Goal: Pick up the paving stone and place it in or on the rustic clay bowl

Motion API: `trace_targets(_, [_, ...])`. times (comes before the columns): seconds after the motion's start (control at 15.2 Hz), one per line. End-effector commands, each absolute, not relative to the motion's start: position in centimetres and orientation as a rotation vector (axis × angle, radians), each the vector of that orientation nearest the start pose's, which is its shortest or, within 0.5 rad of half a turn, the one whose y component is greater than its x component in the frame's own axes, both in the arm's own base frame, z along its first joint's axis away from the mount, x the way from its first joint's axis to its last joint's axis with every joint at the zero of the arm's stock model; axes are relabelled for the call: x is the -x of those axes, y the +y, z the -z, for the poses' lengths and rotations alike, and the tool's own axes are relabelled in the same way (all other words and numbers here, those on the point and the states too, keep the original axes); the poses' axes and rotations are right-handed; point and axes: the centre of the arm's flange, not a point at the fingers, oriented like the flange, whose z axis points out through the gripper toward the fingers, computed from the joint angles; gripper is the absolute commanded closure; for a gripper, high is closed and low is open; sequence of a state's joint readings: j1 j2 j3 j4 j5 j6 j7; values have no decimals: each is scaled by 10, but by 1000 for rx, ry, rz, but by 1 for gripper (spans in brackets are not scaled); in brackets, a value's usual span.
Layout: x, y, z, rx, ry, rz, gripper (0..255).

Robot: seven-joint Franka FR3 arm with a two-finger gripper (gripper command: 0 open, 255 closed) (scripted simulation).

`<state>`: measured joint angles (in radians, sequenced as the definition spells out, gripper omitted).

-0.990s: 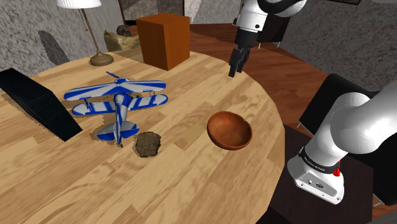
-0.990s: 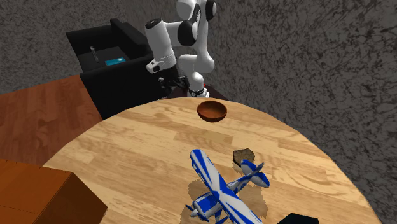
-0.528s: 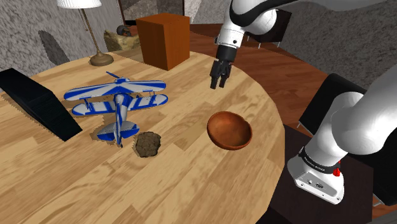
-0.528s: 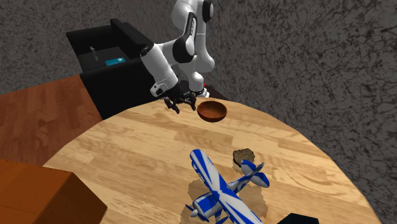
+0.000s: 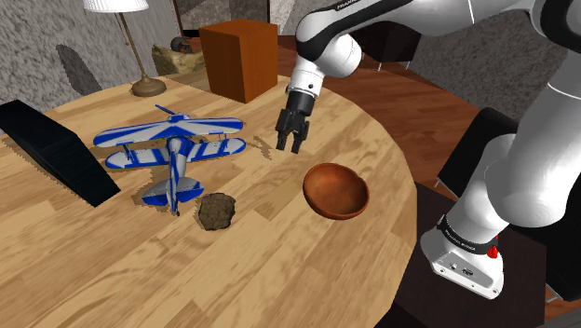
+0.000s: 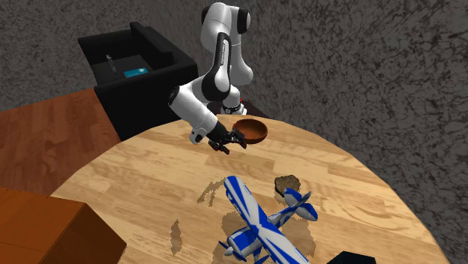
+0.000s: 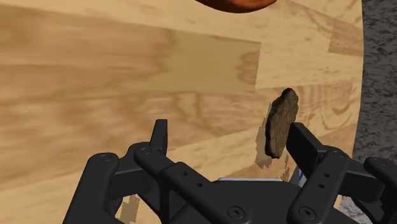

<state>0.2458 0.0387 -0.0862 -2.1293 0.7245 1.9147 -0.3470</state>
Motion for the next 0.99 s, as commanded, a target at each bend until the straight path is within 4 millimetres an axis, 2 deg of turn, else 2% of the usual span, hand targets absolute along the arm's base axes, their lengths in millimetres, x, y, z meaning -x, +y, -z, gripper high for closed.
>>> trace_targets(0.0, [-523, 146, -373, 2396, -196, -258, 0])
trace_targets(0.73, [-576, 256, -302, 2048, -173, -399, 0])
trace_targets(0.92, [-574, 269, -295, 2035, -173, -404, 0])
